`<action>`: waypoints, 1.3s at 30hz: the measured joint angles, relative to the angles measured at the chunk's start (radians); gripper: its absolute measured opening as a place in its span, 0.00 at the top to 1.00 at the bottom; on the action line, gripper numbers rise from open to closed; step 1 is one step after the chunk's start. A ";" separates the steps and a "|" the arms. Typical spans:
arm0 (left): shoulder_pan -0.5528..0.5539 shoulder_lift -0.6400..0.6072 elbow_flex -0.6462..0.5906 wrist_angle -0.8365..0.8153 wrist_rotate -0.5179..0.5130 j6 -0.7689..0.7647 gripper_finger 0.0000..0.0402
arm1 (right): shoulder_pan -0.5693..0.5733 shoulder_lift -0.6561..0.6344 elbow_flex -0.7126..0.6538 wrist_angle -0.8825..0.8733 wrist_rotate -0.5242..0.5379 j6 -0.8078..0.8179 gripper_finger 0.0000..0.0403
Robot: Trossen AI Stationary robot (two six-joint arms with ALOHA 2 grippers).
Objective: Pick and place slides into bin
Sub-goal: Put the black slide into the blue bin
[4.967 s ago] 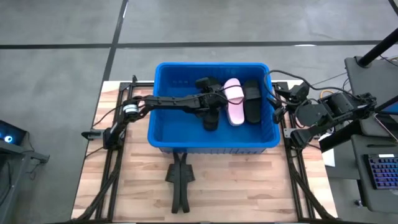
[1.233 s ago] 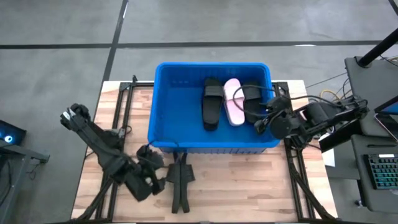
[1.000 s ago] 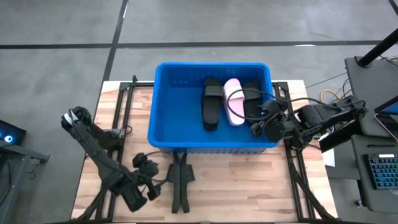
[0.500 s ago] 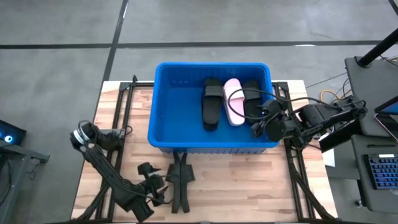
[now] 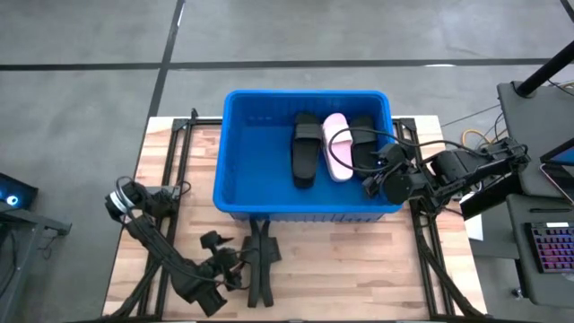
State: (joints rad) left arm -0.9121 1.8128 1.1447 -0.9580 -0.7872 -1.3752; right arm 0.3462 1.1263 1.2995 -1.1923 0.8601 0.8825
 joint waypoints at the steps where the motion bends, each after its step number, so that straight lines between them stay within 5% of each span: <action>1: 0.002 0.003 -0.006 0.003 0.000 0.001 0.04 | 0.000 0.000 0.000 0.000 0.000 0.000 0.44; 7: 0.014 -0.013 -0.036 0.010 0.026 0.002 0.16 | 0.000 0.000 0.000 0.000 0.000 0.000 0.44; 26: 0.033 -0.021 -0.038 0.076 0.019 0.162 0.97 | 0.000 0.000 0.000 0.003 0.001 0.000 0.44; 39: 0.032 -0.150 -0.035 -0.040 0.131 0.162 0.99 | 0.000 0.000 0.000 0.002 0.004 0.000 0.44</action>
State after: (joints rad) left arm -0.8803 1.6630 1.1101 -0.9982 -0.6561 -1.2131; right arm 0.3462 1.1263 1.2999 -1.1900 0.8639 0.8822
